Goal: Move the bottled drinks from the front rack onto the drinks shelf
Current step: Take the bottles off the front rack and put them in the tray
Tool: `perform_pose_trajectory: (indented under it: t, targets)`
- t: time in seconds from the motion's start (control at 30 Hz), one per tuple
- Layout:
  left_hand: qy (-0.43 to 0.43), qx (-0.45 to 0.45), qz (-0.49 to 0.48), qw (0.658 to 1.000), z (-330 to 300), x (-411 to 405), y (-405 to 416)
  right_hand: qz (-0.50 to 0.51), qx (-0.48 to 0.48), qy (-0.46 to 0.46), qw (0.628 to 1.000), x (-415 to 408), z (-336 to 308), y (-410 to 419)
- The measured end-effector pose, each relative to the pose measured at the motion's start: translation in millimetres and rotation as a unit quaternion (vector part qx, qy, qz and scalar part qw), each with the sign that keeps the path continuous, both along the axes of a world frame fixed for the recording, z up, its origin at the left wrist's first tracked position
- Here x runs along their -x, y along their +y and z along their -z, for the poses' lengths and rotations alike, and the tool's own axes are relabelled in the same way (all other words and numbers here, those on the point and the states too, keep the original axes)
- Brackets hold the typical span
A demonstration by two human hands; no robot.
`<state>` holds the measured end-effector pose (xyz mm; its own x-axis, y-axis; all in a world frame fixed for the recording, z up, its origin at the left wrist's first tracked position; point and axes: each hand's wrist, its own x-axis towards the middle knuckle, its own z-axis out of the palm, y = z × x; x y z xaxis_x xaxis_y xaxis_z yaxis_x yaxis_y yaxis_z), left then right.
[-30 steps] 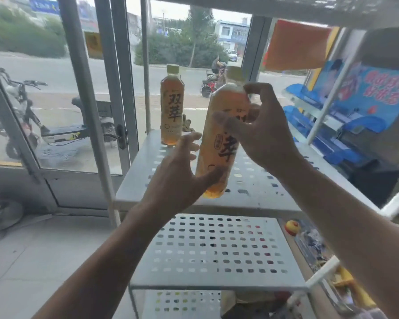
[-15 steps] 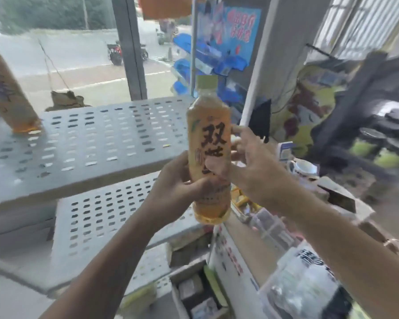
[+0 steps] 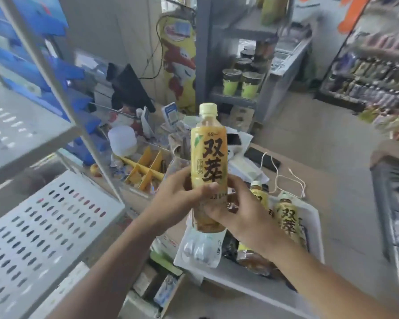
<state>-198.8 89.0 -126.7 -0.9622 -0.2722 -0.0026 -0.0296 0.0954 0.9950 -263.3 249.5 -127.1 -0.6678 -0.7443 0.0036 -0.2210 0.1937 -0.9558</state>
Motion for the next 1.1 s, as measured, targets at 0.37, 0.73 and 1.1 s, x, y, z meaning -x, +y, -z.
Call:
perform_pose_trajectory:
  t: [0.37, 0.73, 1.1]
  targets:
    - [-0.053, -0.019, 0.155, 0.986, 25.0, 52.2, 71.7, 0.232, -0.019, 0.022, 0.972, -2.2, 34.9, 65.9]
    - [-0.094, 0.005, 0.193, 0.977, 32.5, 67.4, 96.0, 0.298, -0.069, 0.007, 0.952, -2.6, 43.3, 91.1]
    - [-0.065, 0.266, 0.103, 0.956, 31.2, 65.4, 86.6, 0.338, -0.130, -0.013, 0.932, 8.2, 55.6, 100.9]
